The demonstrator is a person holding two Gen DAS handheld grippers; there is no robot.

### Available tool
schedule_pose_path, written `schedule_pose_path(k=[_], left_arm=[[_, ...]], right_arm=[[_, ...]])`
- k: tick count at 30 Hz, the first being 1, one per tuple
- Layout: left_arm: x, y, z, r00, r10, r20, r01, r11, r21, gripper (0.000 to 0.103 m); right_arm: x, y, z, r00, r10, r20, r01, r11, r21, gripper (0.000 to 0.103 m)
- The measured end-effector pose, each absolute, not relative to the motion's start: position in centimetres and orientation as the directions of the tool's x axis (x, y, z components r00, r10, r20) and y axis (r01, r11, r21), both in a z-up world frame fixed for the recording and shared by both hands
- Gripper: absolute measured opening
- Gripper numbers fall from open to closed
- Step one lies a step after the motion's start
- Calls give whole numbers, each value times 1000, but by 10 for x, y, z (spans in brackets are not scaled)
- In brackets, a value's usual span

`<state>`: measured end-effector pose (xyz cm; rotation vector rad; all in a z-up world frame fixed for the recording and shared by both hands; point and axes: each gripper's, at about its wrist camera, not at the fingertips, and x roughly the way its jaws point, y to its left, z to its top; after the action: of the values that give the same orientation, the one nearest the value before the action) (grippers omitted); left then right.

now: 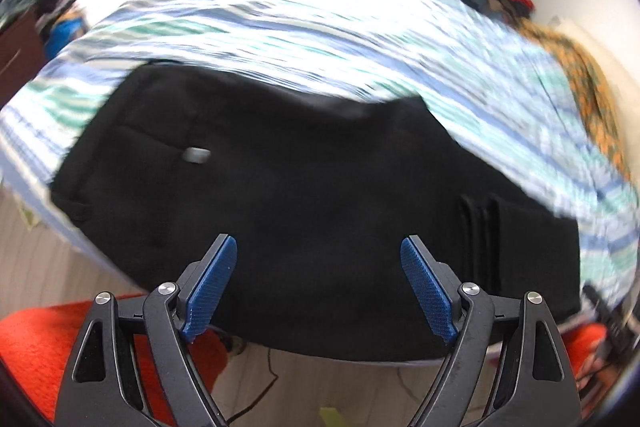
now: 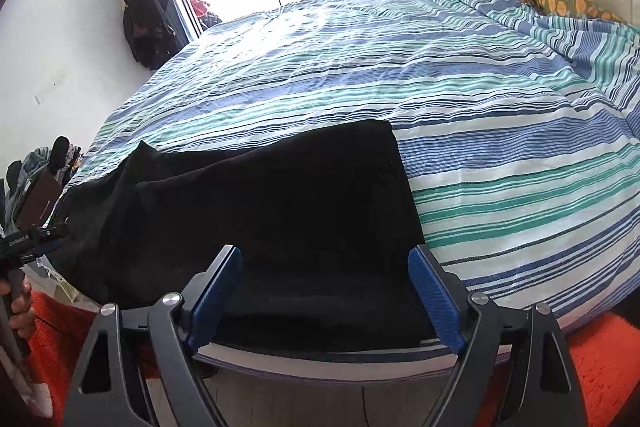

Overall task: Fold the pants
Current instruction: 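Grasp the folded trousers' edge with the left gripper and lift it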

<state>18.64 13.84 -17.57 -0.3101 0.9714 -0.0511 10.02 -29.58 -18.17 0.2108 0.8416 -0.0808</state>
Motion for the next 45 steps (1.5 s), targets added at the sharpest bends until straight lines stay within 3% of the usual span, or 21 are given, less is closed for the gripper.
schedule_pose_path(k=[6,12,14,15,16,24,28,31,32,34,35,38,40,45], left_arm=[[160,245,-176,570,-78,-818,-443,809,-385,86],[156,311,-193,498,-165,-851,-564,684,-463,80],[166,315,-200,482,-225,-846,-527,697,-486,62],[170,313,-203,470,-240,-850,-510,712,-483,35],[174,309,-204,459,-244,-854,-501,723,-476,18],[176,312,-192,533,-236,-812,-451,733,-509,16],[184,311,-206,498,-207,-842,-432,783,-448,16],[177,323,-210,534,-248,-808,-460,717,-524,19],[170,328,-207,563,-253,-787,-463,692,-554,22],[156,335,-200,608,-234,-758,-471,663,-582,45],[150,338,-198,627,-222,-747,-477,649,-593,48],[149,340,-209,620,-268,-738,-472,624,-623,46],[154,333,-217,602,-284,-746,-473,626,-620,39],[169,322,-239,589,-310,-746,-484,604,-633,40]], right_arm=[[101,-286,-182,666,19,-746,112,986,126,85],[101,-280,-182,669,29,-743,89,989,118,85],[102,-281,-183,668,33,-743,88,989,123,85],[102,-281,-184,667,35,-744,89,988,126,85],[102,-282,-184,666,35,-745,91,988,128,85],[99,-287,-184,663,24,-748,111,985,130,85],[101,-287,-187,654,26,-756,114,985,133,85],[101,-283,-186,656,28,-754,99,987,123,85],[100,-280,-185,657,27,-753,92,989,116,85],[100,-278,-185,657,27,-753,82,991,106,85],[100,-277,-186,656,28,-754,80,991,105,85],[101,-278,-188,652,31,-758,84,990,112,85],[101,-279,-187,653,30,-757,89,989,116,85],[101,-283,-188,648,29,-761,106,986,127,85]])
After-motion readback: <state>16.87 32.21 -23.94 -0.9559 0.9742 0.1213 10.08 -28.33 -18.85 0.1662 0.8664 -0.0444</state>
